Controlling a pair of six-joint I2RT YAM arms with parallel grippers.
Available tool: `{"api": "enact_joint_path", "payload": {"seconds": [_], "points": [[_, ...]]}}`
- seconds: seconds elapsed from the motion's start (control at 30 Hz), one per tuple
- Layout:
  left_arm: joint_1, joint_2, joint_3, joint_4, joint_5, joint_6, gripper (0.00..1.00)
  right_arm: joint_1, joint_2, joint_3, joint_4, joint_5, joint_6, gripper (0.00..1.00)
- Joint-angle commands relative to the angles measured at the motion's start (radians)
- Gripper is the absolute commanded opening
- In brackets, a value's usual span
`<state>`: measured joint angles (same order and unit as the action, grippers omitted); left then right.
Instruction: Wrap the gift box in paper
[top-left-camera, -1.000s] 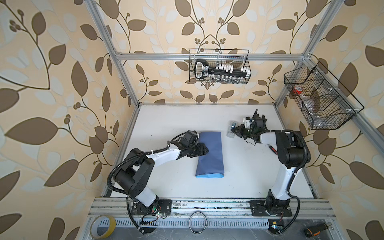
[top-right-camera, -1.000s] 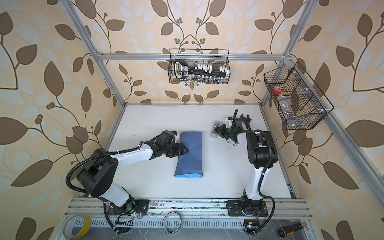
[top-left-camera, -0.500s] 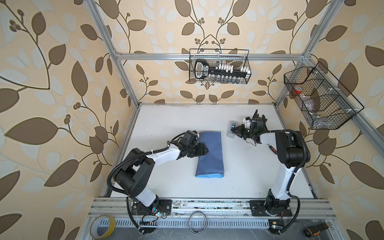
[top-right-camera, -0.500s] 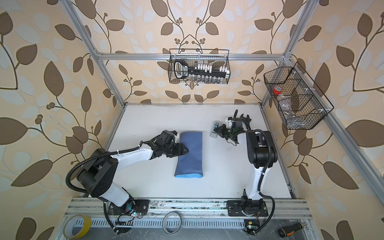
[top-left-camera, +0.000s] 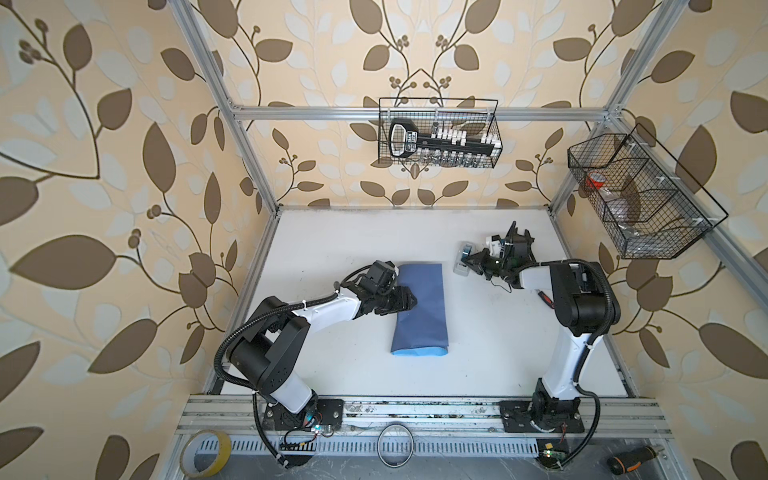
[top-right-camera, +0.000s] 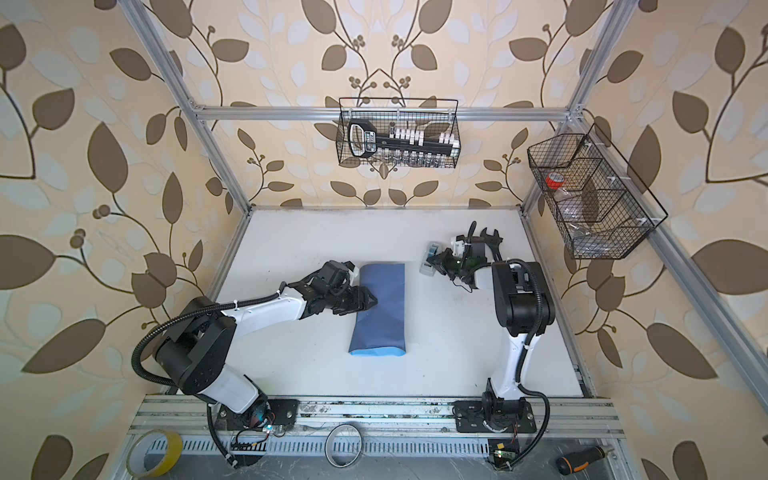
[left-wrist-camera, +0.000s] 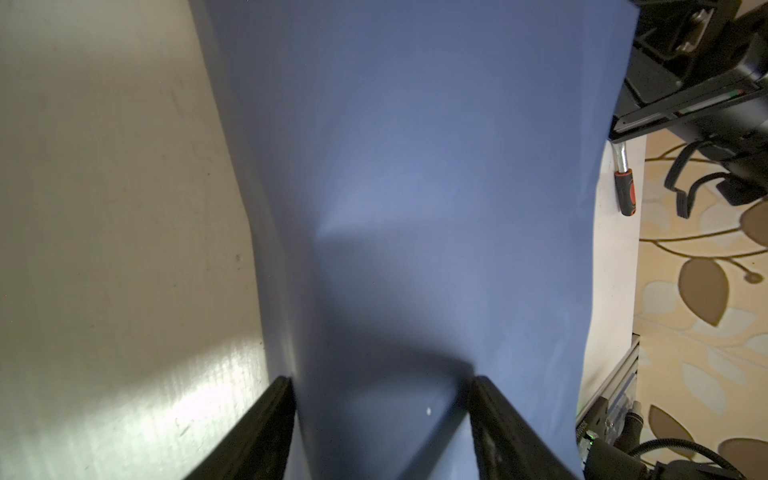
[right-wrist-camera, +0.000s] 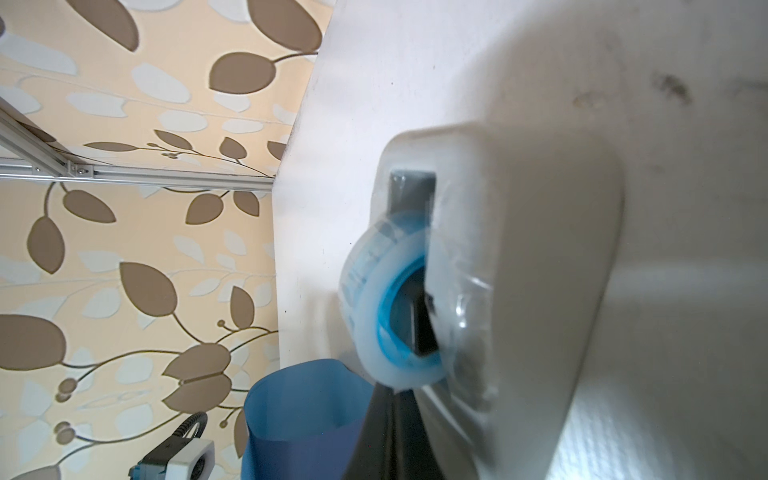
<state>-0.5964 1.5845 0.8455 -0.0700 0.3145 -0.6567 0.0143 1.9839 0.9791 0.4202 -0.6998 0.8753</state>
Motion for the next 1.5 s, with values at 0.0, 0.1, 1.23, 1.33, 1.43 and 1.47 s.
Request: {"api": "enact_joint_path", "payload": {"seconds": [0.0, 0.1, 1.23, 1.33, 1.43, 1.47], "points": [[-0.014, 0.065, -0.046, -0.128, -0.077, 0.034, 0.66, 0.006, 0.001, -0.027, 0.055, -0.063, 0.040, 0.00], [-0.014, 0.064, -0.045, -0.129, -0.081, 0.037, 0.66, 0.003, 0.003, -0.044, 0.114, -0.071, 0.086, 0.00], [-0.014, 0.079, -0.043, -0.121, -0.083, 0.039, 0.66, 0.001, -0.047, -0.158, 0.383, -0.133, 0.283, 0.00], [-0.014, 0.079, -0.043, -0.121, -0.084, 0.039, 0.66, 0.001, -0.050, -0.165, 0.389, -0.132, 0.288, 0.00], [-0.013, 0.080, -0.045, -0.119, -0.086, 0.039, 0.66, 0.001, -0.058, -0.174, 0.401, -0.131, 0.293, 0.00], [-0.014, 0.080, -0.045, -0.120, -0.085, 0.039, 0.66, 0.000, -0.060, -0.177, 0.402, -0.134, 0.296, 0.00]]}}
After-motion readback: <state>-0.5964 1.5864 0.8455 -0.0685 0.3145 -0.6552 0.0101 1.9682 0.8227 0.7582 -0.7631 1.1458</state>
